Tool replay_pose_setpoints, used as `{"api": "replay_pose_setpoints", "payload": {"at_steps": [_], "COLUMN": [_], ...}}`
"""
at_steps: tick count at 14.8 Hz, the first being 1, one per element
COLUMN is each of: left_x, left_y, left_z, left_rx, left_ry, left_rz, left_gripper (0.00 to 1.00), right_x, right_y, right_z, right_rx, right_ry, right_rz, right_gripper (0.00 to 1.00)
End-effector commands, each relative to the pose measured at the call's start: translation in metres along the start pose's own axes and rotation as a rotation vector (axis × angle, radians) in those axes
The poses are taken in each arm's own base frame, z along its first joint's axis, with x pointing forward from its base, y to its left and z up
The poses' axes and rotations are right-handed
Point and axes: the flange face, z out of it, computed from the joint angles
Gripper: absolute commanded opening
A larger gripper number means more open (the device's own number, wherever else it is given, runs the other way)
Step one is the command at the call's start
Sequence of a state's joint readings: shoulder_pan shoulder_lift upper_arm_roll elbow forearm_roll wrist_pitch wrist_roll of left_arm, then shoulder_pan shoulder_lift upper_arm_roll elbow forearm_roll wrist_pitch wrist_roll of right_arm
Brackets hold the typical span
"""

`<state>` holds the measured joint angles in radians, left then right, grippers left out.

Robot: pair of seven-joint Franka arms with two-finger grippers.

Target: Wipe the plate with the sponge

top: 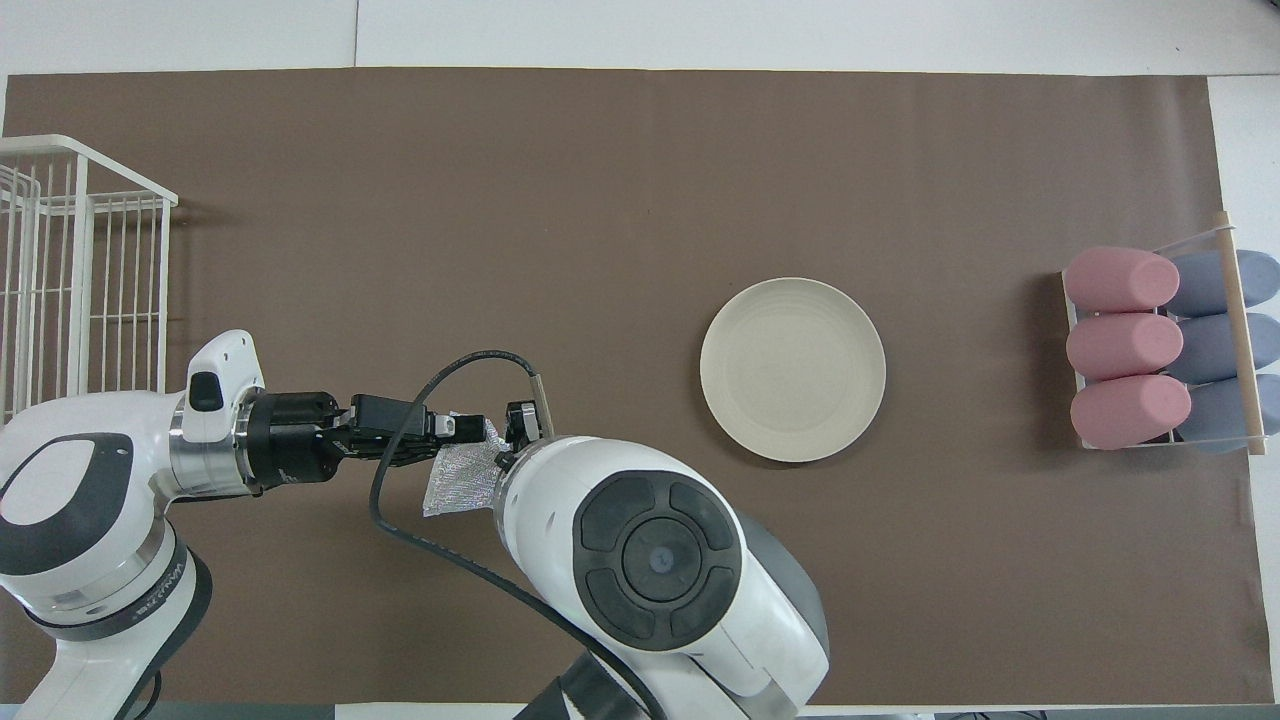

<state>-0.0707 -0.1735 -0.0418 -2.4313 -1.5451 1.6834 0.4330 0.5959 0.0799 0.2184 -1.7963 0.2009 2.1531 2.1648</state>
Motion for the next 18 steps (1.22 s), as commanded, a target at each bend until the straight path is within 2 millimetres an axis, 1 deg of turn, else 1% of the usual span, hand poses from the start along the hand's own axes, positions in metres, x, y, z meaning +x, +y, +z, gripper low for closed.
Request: {"api": "replay_pose_setpoints", "payload": {"at_steps": [1,7,8,9,11,13,14,15,16,18], "left_x": [-0.003,-0.002,-0.003,-0.003,-0.004,-0.004,-0.004,-0.004,-0.004,-0.004], "left_y": [0.002,0.001,0.002,0.004,0.002,0.002,0.002,0.002,0.002,0.002], "left_z": [-0.006,-0.007,-0.007,-0.008,-0.008,-0.008,-0.008,-0.008,-0.009,-0.009], "left_rx": [-0.02,-0.018,-0.006,0.015,0.031,0.031,0.032,0.032,0.031,0.033], "left_ry": [0.012,0.013,0.008,0.006,0.0,0.0,0.002,0.002,0.003,0.004], "left_rz": [0.01,0.007,0.015,0.023,0.028,0.027,0.027,0.027,0.026,0.027], "left_gripper": [0.0,0.0,0.25,0.99,1.0,1.0,1.0,1.0,1.0,1.0], "right_x": [0.001,0.001,0.0,0.0,0.006,0.018,0.022,0.034,0.062,0.111], "right_y": [0.008,0.01,0.011,0.012,0.015,0.023,0.023,0.016,-0.002,-0.029], "right_z": [0.001,0.002,0.002,0.002,0.007,0.006,0.005,0.007,0.006,-0.001], "right_rx": [-0.006,-0.008,-0.007,-0.011,-0.02,-0.056,-0.073,-0.07,-0.065,-0.091], "right_ry": [0.003,0.006,0.006,0.009,0.041,0.116,0.129,0.13,0.136,0.154], "right_rz": [-0.013,-0.024,-0.032,-0.034,-0.057,-0.152,-0.197,-0.218,-0.252,-0.352], "right_gripper": [0.0,0.0,0.0,0.0,0.0,0.0,0.0,0.0,0.0,0.0]}}
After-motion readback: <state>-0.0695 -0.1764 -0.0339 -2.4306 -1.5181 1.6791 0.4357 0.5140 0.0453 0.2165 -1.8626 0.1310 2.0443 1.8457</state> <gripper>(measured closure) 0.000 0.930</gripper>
